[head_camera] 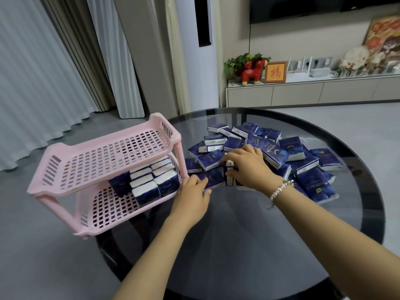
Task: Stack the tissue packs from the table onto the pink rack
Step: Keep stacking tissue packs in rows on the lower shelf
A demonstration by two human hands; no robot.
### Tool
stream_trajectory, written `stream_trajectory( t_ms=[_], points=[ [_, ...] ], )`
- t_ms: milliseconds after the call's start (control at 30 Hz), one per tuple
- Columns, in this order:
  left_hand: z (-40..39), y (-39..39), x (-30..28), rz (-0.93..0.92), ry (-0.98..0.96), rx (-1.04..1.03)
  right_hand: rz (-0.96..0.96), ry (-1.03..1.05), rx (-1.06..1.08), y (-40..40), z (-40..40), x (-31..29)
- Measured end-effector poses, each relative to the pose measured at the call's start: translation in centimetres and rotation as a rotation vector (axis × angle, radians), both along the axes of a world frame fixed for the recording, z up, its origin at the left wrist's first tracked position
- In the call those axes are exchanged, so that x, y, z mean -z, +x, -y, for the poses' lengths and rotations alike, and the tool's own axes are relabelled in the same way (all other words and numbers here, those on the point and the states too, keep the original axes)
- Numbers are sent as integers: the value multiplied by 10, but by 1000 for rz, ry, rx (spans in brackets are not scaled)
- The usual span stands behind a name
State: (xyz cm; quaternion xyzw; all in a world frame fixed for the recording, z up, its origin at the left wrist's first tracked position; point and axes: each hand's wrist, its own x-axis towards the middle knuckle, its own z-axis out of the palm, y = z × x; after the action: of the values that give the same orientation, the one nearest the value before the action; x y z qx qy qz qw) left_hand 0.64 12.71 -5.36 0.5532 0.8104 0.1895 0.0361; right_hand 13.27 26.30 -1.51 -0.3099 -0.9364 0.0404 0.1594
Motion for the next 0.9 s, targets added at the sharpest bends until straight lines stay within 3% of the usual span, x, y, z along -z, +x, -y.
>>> stream_trajectory(
  t_ms=[100, 200, 367, 567, 733, 900],
  points=[
    [4, 2, 0, -7, 24, -1, -34, -30, -34, 13, 7, -3],
    [4, 8, -3, 53, 27, 18, -204, -71, -42, 31, 18, 0],
    [13, 20, -10, 60, 19, -2, -513, -412, -94, 65, 41, -1],
    [39, 24, -12, 515, -39, -145, -629, -837, -46, 87, 68, 10],
    [67, 30, -13, 816, 12, -186, -681, -972, -21, 94, 88, 24],
    [75, 39, -19, 1167, 166, -323, -892, -1154, 19, 93, 108, 27]
  ],
)
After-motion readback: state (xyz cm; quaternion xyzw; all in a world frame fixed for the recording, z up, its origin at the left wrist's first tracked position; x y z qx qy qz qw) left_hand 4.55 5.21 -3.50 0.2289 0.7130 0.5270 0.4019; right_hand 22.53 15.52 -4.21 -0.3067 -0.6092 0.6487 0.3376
